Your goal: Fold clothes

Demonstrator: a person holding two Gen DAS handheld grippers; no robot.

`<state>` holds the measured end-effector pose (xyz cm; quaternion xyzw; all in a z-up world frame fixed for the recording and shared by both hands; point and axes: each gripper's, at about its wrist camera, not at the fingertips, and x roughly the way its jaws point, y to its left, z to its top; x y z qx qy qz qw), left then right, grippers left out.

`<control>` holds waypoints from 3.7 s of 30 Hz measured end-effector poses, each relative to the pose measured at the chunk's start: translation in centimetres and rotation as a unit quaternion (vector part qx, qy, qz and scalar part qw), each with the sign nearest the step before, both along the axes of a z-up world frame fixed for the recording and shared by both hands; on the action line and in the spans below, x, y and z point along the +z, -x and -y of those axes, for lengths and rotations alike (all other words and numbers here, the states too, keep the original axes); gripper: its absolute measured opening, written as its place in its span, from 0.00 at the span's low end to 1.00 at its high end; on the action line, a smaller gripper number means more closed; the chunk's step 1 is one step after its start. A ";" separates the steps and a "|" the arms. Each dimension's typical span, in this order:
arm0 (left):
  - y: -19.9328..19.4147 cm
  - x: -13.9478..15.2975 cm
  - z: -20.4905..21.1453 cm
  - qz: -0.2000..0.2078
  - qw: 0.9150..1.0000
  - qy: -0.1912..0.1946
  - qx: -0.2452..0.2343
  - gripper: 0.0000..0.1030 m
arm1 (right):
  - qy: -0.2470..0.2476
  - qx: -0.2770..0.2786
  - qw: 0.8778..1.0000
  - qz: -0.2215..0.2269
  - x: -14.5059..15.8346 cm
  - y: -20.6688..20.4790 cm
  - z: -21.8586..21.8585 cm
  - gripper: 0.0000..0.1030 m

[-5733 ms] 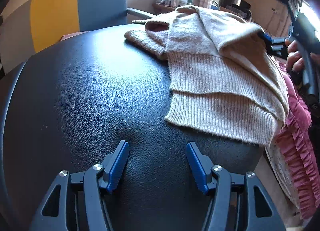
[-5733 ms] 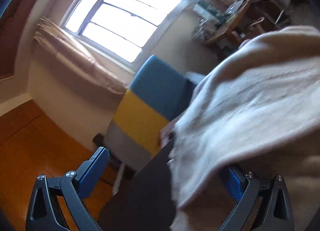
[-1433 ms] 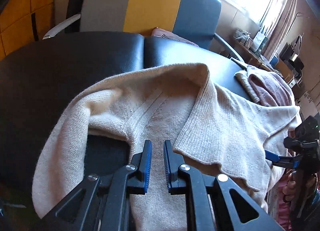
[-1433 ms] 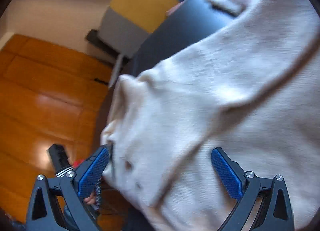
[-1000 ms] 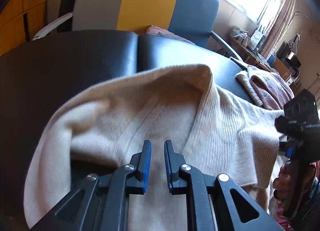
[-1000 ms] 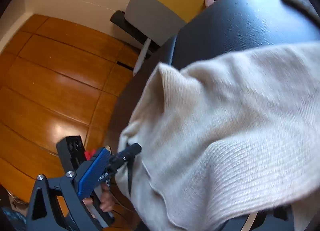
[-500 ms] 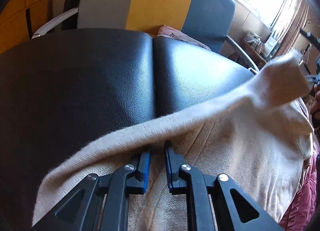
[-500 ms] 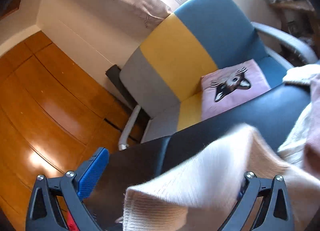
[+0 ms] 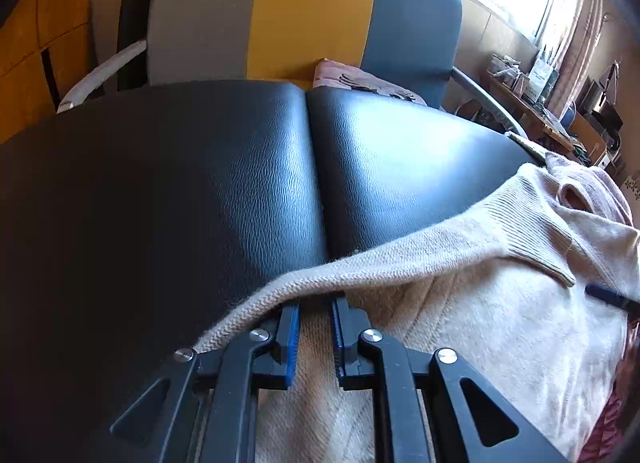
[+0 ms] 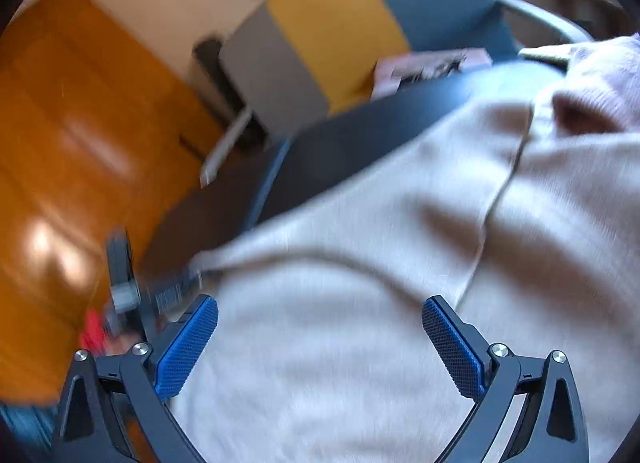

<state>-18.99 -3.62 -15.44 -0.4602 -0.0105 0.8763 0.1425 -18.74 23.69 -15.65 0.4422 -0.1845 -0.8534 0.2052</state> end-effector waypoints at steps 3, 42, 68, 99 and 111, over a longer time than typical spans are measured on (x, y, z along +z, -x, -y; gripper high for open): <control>0.4 -0.2 -0.2 -0.016 1.000 0.009 -0.004 0.12 | -0.076 0.025 0.997 0.020 -2.4 0.2 2.7 1.00; -4.1 5.4 20.3 0.003 0.989 0.003 0.145 0.17 | -0.232 -0.019 0.971 -0.049 -4.0 14.9 13.4 1.00; -8.6 -0.5 23.8 0.053 0.967 -0.014 0.249 0.17 | -0.248 -0.012 0.968 -0.038 -3.7 -0.5 11.9 1.00; -15.7 0.2 19.0 0.017 0.962 -0.143 0.230 0.21 | -0.245 -0.014 0.969 -0.035 -3.4 -3.5 11.7 1.00; -19.2 -0.6 16.6 0.025 0.967 -0.145 0.207 0.23 | -0.231 0.138 0.961 -0.065 -0.4 -10.9 20.3 1.00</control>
